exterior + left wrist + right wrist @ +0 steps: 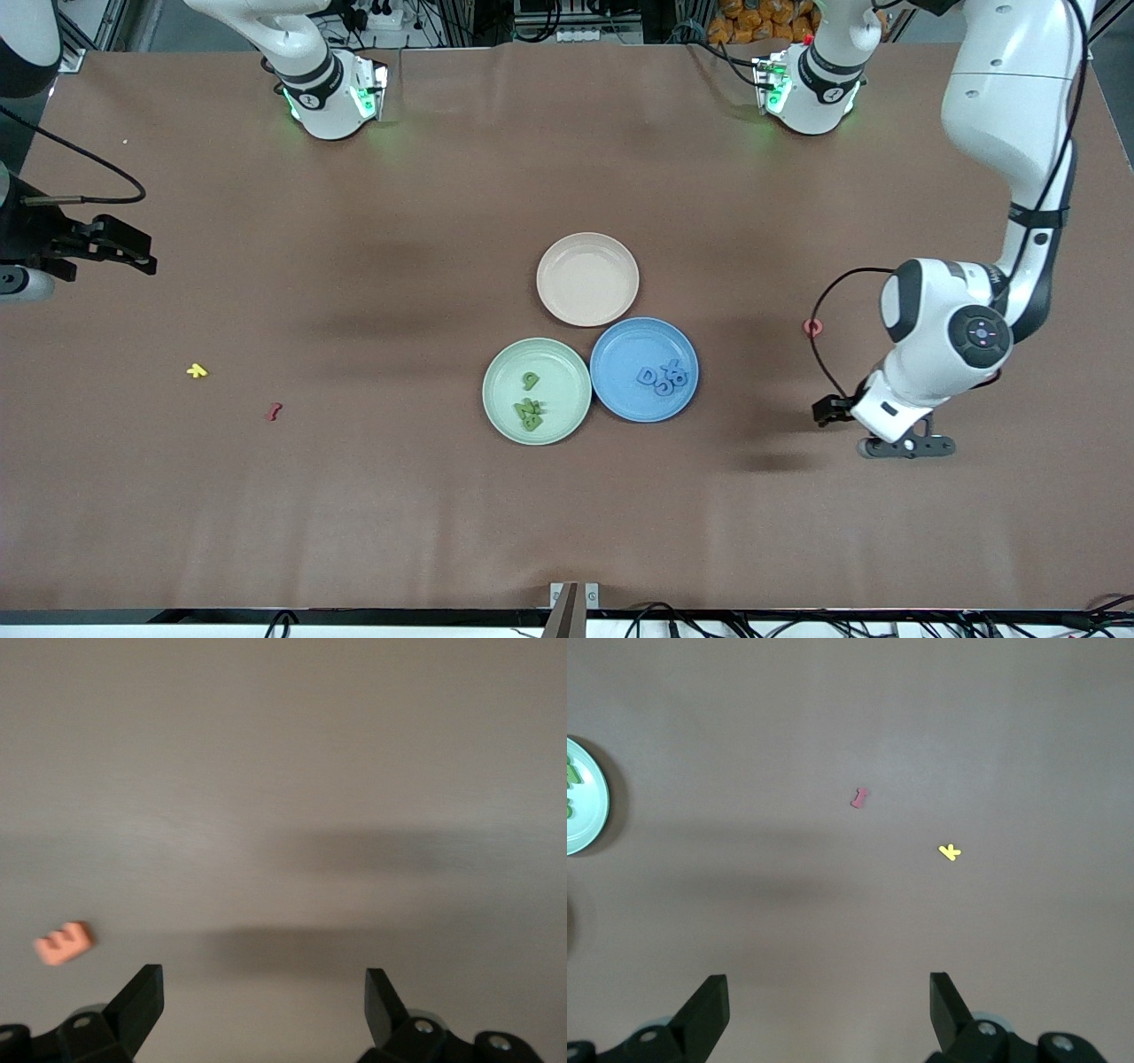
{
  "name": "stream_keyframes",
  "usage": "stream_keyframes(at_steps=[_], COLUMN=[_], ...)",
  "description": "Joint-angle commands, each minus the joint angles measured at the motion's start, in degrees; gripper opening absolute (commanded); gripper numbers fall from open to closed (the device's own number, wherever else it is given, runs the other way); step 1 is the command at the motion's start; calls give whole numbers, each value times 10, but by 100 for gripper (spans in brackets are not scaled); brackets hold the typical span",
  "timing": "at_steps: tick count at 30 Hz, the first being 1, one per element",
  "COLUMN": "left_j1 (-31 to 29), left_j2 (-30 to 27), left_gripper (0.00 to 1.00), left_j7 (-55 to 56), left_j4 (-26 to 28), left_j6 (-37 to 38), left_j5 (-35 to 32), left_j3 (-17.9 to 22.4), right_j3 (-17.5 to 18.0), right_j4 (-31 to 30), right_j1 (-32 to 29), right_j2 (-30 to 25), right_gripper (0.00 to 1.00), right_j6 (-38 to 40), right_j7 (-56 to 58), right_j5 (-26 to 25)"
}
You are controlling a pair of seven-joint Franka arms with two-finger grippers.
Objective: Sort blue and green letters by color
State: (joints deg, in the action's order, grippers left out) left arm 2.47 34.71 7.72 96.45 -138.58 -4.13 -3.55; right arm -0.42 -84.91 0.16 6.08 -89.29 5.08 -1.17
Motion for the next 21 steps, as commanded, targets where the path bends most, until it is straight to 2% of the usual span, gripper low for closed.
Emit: stream_keyframes(at_steps=[1, 6, 13, 16, 21], left_j1=[-7, -10, -10, -10, -10], left_j2=[-7, -20, -49, -61, -97], left_gripper=[100, 100, 100, 100, 100], left_j7=[-10, -9, -11, -11, -11], left_j4=[1, -10, -68, -100, -115], left_j6=[1, 13, 128, 178, 227], left_j5=[-18, -17, -14, -14, -14], left_j3=[-2, -1, 25, 27, 27], right_j3=[-2, 0, 2, 1, 0], right_j4=[-9, -9, -8, -8, -10], right_j1=[2, 4, 17, 16, 14], right_j2=[-9, -9, -9, -10, -11], right_gripper=[100, 100, 100, 100, 100], right_j6=[-1, -4, -11, -13, -19], right_j7=[5, 7, 6, 6, 7], right_j5=[2, 3, 5, 28, 40])
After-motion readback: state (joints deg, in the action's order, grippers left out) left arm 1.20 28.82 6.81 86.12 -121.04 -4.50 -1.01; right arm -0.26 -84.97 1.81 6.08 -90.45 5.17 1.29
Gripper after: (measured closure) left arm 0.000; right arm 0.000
